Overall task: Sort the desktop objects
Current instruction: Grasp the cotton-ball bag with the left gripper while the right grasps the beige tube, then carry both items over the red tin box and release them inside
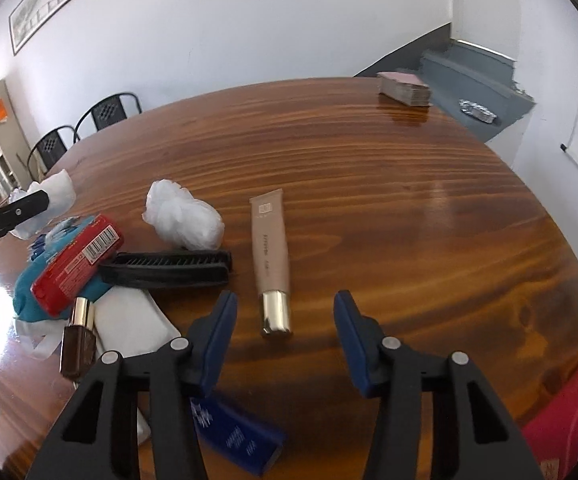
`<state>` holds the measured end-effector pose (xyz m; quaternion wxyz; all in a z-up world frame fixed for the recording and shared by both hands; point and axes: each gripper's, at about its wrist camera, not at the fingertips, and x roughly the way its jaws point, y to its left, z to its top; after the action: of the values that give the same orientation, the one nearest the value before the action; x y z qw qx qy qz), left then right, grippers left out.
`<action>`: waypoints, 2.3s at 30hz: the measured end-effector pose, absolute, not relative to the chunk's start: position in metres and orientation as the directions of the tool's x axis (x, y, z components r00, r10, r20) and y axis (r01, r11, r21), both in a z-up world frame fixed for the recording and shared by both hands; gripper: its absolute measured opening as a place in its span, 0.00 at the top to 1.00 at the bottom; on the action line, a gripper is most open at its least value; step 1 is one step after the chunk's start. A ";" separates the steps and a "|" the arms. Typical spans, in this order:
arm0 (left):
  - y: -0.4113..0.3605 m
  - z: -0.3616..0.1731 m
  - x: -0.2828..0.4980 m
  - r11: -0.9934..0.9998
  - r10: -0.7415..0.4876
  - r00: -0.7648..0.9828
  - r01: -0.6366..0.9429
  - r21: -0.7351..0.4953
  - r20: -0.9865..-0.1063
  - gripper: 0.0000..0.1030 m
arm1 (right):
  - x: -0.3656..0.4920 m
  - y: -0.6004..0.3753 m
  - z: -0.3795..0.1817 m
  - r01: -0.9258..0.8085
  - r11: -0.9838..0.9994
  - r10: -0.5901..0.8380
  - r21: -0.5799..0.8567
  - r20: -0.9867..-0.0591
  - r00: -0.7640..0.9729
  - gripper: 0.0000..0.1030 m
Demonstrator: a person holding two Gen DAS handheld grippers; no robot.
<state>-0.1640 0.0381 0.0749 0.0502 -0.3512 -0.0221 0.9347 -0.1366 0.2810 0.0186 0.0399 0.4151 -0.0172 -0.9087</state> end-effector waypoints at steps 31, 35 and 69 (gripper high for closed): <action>0.089 0.096 -0.115 -0.978 0.204 -0.755 -0.190 -0.089 -0.624 0.64 | -0.059 0.302 0.078 0.028 -0.990 -0.106 0.137 -0.607 -0.788 0.77; 0.106 0.103 -0.099 -0.972 0.225 -0.754 -0.218 -0.088 -0.617 0.64 | -0.027 0.318 0.090 0.009 -0.987 -0.100 0.163 -0.561 -0.822 0.77; 0.382 0.118 0.026 -0.692 0.575 -0.518 -0.721 -0.039 -0.634 0.62 | 0.143 0.513 0.074 -0.358 -0.867 0.152 0.347 -0.501 -0.852 0.75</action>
<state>0.0264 0.3818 0.1175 0.3752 -0.3167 0.1153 0.8635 0.1432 0.5125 0.0739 -0.1361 0.2354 -0.2191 -0.9370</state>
